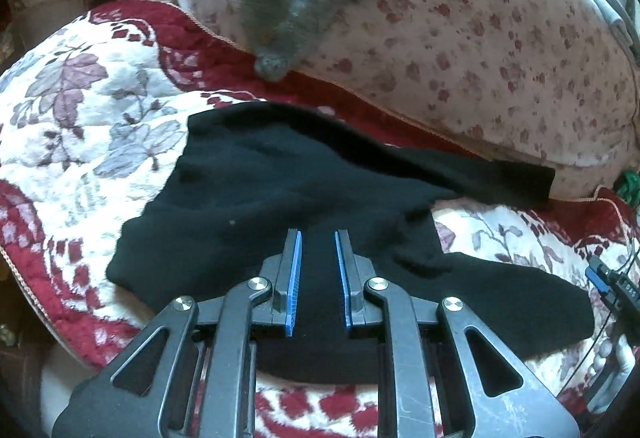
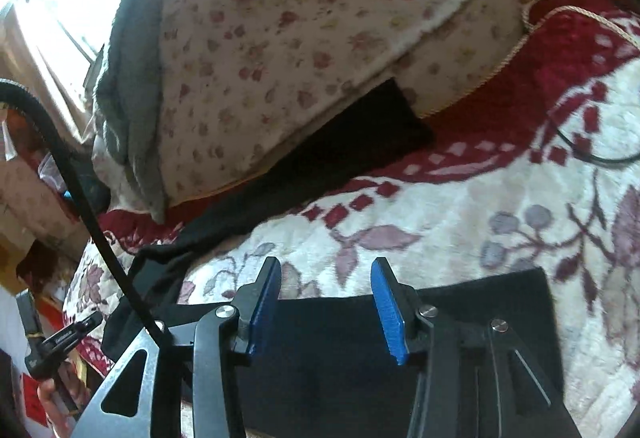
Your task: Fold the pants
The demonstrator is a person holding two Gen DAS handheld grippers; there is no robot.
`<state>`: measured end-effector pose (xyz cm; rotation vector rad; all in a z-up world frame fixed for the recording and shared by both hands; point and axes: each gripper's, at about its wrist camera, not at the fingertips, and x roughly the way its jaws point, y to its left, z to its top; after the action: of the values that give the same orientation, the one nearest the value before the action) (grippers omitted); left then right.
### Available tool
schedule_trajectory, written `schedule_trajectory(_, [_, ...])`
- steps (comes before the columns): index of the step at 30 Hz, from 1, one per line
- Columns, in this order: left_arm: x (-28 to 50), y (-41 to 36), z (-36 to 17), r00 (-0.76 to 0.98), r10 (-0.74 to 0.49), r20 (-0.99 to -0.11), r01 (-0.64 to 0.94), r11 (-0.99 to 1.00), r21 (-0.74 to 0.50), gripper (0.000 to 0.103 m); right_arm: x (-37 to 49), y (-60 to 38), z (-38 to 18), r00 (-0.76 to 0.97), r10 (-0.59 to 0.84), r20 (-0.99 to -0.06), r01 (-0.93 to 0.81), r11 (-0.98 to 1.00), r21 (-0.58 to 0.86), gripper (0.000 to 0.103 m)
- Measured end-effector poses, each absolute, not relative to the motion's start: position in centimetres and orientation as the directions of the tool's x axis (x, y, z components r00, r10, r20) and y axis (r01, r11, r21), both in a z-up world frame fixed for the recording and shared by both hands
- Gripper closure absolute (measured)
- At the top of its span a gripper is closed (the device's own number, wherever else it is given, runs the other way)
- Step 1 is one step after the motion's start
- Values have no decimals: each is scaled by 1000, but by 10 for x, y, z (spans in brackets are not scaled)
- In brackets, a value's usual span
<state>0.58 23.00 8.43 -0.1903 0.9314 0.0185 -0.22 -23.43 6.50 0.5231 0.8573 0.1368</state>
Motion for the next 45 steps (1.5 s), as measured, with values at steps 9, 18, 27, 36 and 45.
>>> schedule_trajectory(9, [21,212,75,593,-73,-802,-68,988,-140,89,8,-219,60,651,336,-681,47,878,477,53])
schedule_trajectory(18, [41,202,66,556,-124,-822,-48,982,-181,89,39,-233,39,613,399,-682,81,827,557,37])
schedule_trajectory(27, [73,206,52,504,-211,-838,-69,957,-282,89,82,-275,9,613,426,-665,207,726,656,37])
schedule_trajectory(36, [103,222,33,479,-227,-848,-149,931,-333,89,127,-296,-12,622,437,-650,267,662,700,37])
schedule_trajectory(45, [140,226,23,487,-242,-839,-202,904,-377,89,172,-300,-29,631,456,-628,282,619,733,37])
